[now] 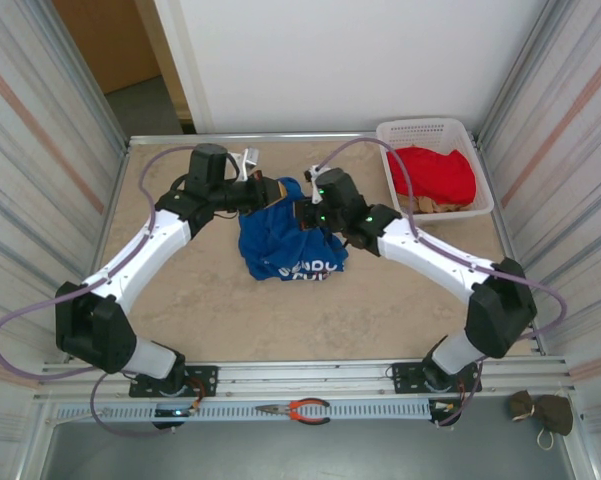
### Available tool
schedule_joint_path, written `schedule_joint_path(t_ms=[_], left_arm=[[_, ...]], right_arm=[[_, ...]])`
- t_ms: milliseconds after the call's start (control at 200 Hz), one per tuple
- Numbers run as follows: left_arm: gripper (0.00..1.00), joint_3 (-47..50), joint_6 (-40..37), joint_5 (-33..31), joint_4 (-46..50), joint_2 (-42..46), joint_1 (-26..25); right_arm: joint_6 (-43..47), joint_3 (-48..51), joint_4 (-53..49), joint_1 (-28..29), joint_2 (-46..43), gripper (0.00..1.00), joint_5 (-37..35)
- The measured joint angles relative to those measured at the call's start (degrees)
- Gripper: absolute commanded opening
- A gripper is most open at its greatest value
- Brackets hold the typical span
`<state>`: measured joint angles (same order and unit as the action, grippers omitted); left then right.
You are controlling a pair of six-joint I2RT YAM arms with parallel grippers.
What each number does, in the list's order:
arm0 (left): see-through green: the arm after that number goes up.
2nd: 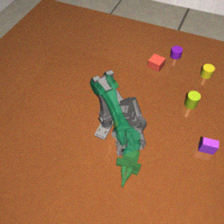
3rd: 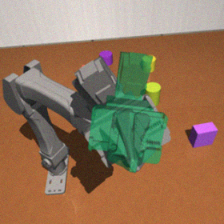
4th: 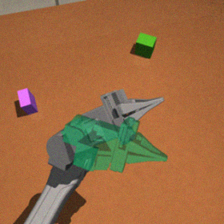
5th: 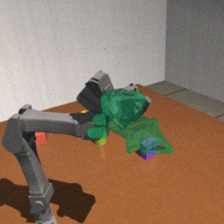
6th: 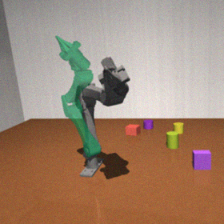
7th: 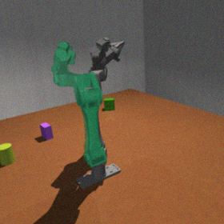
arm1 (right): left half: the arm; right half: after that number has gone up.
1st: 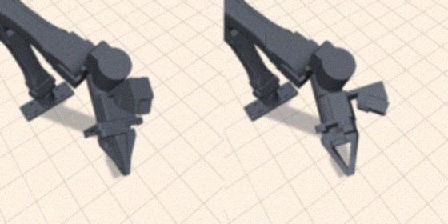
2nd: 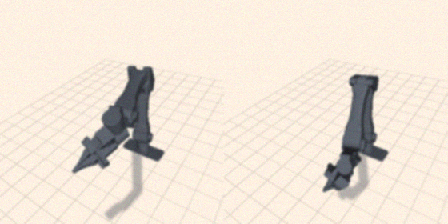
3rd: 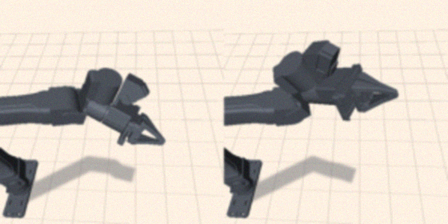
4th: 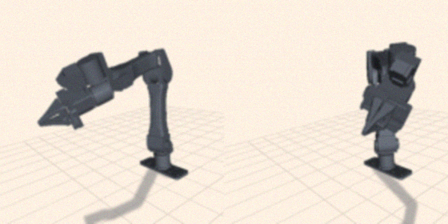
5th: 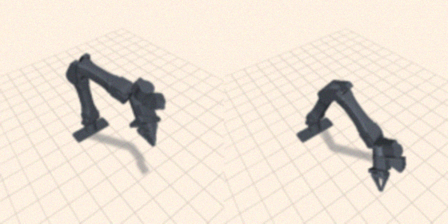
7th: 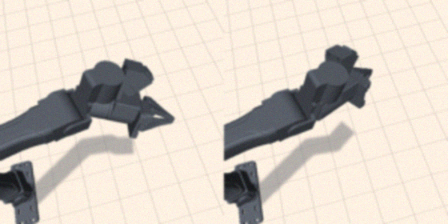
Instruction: Fold the inside-out t-shirt
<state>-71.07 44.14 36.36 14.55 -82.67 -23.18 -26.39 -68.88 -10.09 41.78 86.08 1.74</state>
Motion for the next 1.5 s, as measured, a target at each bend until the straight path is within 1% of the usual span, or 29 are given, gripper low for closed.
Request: schedule_joint_path(t_ms=[25,55,80,155,215,301,376,511,681,741,782,817,852,862,912,937,957,1137,1293,1423,1468,1503], left_arm=[[0.11,-0.13,-0.35,0.22,0.11,-0.33,0.15],[0.23,-0.31,-0.90,0.50,0.22,-0.79,0.28],[0.31,-0.39,-1.77,0.57,0.17,-1.14,0.37],[0.48,-0.48,-3.65,-0.55,0.24,-1.70,1.33],[0.56,-0.37,-5.97,-1.77,-0.11,-1.68,2.03],[0.62,1.64,-8.52,-3.34,-2.32,-0.28,1.79],[0.65,5.86,-10.19,-4.55,-4.81,2.67,0.50],[0.67,12.39,-12.31,-5.88,-8.79,7.04,-2.56],[0.67,12.87,-14.56,-7.50,-11.65,5.99,-5.60],[0.63,12.44,-14.93,-7.87,-12.17,4.31,-5.77],[0.57,12.11,-15.15,-8.00,-12.66,2.97,-5.77],[0.50,11.82,-15.45,-8.11,-13.20,1.73,-5.77],[0.36,11.50,-15.78,-8.11,-13.60,0.52,-5.70],[0.34,11.43,-16.09,-8.13,-13.70,0.20,-5.73],[0.14,11.23,-15.80,-7.63,-14.75,-1.18,-5.44],[0.05,11.19,-15.85,-7.21,-15.23,-1.70,-5.29],[0.00,11.19,-15.85,-6.69,-15.65,-1.97,-5.07],[0.00,11.32,-14.73,0.26,-21.14,-1.31,-2.19],[0.00,13.62,-12.22,7.78,-27.50,2.54,-0.28],[0.00,16.04,-9.35,14.19,-33.62,3.85,-0.44],[0.00,16.87,-8.26,15.76,-35.50,3.82,-0.44],[0.00,17.46,-7.61,16.79,-36.85,3.82,-0.33]], right_arm=[[0.00,0.85,0.52,-0.83,-0.98,0.00,2.25],[0.04,1.73,1.05,-1.84,-2.19,0.00,5.09],[0.04,2.14,1.09,-2.51,-2.99,0.00,7.04],[0.04,3.39,1.01,-4.76,-5.33,0.00,11.78],[-0.04,3.91,1.07,-6.43,-6.38,0.00,14.93],[-0.15,4.85,1.53,-8.24,-7.04,0.00,18.38],[-0.55,5.95,1.95,-9.05,-7.19,0.00,20.46],[-1.42,6.78,2.03,-9.53,-7.19,0.00,22.53],[-1.66,6.78,2.19,-9.55,-7.56,0.00,23.89],[-1.84,6.84,2.32,-9.55,-7.85,0.00,24.13],[-1.92,6.97,2.34,-9.55,-8.17,0.00,24.28],[-2.05,7.15,2.34,-9.55,-8.55,0.00,24.46],[-2.08,7.39,2.34,-9.57,-8.98,0.00,24.68],[-2.08,7.45,2.34,-9.60,-9.11,0.00,24.79],[-2.10,7.89,2.36,-9.77,-9.75,0.00,25.11],[-2.10,8.20,2.43,-9.99,-10.05,0.00,25.33],[-2.23,8.48,2.51,-10.27,-10.32,0.00,25.49],[-4.63,11.26,5.27,-14.97,-9.84,0.00,27.80],[-7.30,11.30,10.19,-17.94,-3.32,0.00,29.42],[-9.77,10.29,12.55,-17.88,3.32,0.36,31.12],[-10.01,9.88,12.68,-17.59,4.61,0.43,31.47],[-10.36,9.79,12.66,-17.40,5.01,0.46,31.50]])
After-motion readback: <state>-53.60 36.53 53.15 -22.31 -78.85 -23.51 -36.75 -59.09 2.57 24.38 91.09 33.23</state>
